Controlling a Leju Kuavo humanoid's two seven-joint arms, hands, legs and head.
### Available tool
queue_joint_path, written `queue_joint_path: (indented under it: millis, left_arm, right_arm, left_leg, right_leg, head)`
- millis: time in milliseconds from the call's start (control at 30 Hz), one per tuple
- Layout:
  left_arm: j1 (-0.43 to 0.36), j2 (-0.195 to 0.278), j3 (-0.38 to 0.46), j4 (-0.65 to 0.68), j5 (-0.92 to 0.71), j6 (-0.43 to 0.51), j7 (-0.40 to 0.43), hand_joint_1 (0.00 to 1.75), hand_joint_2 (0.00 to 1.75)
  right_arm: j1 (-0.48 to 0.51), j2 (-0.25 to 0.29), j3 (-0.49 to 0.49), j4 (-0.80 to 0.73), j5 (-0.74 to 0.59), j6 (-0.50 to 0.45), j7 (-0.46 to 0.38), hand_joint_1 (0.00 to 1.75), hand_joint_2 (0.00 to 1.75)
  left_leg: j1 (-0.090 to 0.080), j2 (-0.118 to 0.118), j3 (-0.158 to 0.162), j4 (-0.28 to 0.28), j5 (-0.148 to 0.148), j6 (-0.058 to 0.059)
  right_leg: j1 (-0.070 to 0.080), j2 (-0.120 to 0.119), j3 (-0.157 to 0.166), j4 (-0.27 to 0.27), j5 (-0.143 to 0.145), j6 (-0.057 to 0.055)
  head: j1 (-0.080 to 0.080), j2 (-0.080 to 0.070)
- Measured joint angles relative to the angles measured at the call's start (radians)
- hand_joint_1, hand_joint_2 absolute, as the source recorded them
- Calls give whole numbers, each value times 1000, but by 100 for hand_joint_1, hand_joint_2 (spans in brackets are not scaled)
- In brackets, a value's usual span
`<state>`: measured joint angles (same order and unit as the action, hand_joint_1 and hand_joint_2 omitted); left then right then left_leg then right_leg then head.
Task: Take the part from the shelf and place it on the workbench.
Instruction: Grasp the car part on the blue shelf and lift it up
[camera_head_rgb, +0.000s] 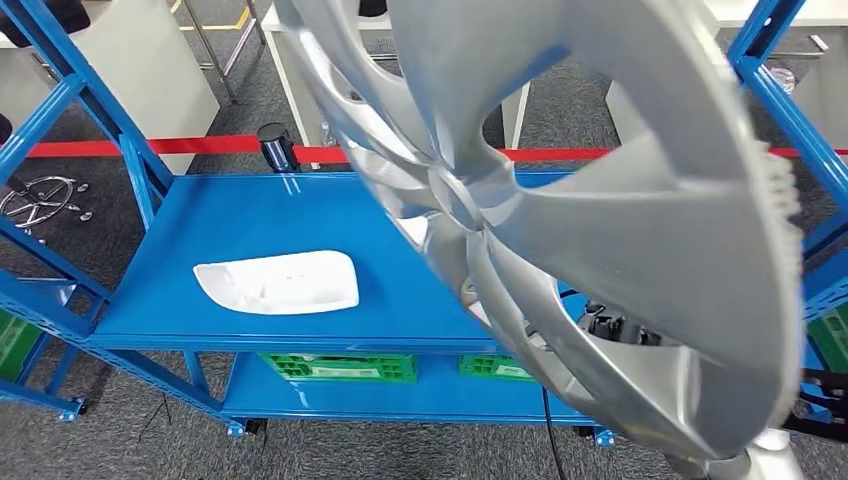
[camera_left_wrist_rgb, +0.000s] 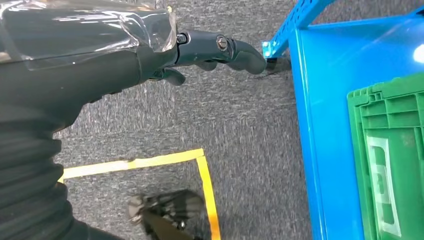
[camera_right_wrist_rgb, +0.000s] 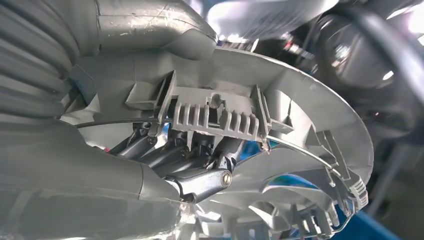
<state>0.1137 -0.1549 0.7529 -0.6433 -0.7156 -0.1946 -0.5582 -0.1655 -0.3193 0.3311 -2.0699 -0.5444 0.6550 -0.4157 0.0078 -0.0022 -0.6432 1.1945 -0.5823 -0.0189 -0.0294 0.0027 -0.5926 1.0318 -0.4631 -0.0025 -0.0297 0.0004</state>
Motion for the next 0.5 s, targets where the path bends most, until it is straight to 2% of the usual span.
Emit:
queue_joint_path:
  millis: [33,67,100,133,167,233,267,367,400,433,500]
  left_arm:
    - [-1,2,0,2,0,0,0,0,175]
    - [-1,2,-1,4,0,0,0,0,175]
    - [-1,3,-1,5,-1,0,3,0,175]
    - [-1,3,-1,5,-1,0,10,0,175]
    - [-1,5,-1,3,0,0,21,0,175]
    - [-1,9,-2,-3,2,0,52,0,175]
    - [0,12,-2,-7,2,-1,68,0,175]
    - [9,20,2,-18,1,-6,114,0,175]
    - [12,22,3,-20,0,-10,132,0,175]
    - [13,22,5,-23,-2,-17,154,0,175]
    - [15,22,15,-29,-12,-43,209,0,175]
  right_arm:
    - [-5,5,5,-3,-3,3,3,161,175]
    - [-9,9,10,-6,-3,6,6,161,175]
    - [-13,13,14,-9,-1,8,8,161,175]
    - [-16,17,18,-12,4,9,10,161,175]
    - [-20,21,20,-16,9,8,10,161,175]
    - [-29,30,21,-26,16,-1,13,161,175]
    - [-32,34,22,-30,17,-7,15,161,175]
    - [-35,41,21,-38,22,-20,24,161,175]
    - [-35,41,20,-40,28,-22,27,161,175]
    - [-35,39,20,-42,37,-24,29,161,175]
    - [-30,36,19,-43,57,-23,30,161,175]
  left_leg:
    - [1,0,-23,62,-26,-2]
    - [2,0,-35,99,-37,-2]
    - [2,0,-29,99,-29,1]
    - [1,0,-4,57,-5,6]
    - [-2,-1,36,-12,27,15]
    - [-10,-1,105,-140,66,33]
    - [-15,-1,119,-171,72,40]
    - [-21,2,119,-192,91,50]
    - [-19,3,118,-203,104,54]
    - [-17,5,114,-213,118,58]
    - [-16,7,96,-220,139,63]
  right_leg:
    - [2,0,-1,0,1,-2]
    - [4,-1,-2,0,2,-3]
    - [7,-1,-3,0,4,-5]
    - [10,0,-3,0,5,-6]
    - [12,0,-3,0,7,-7]
    - [15,0,-5,-1,13,-3]
    - [14,0,-7,-2,17,2]
    - [10,-1,-14,-5,28,19]
    - [10,-2,-20,2,20,21]
    - [12,-2,-32,25,-1,18]
    - [12,-3,-70,125,-75,9]
  head:
    - [0,0]
    - [0,0]
    - [0,0]
    - [0,0]
    - [0,0]
    - [1,0]
    - [1,0]
    - [0,0]
    - [1,0]
    - [2,0]
    - [5,0]
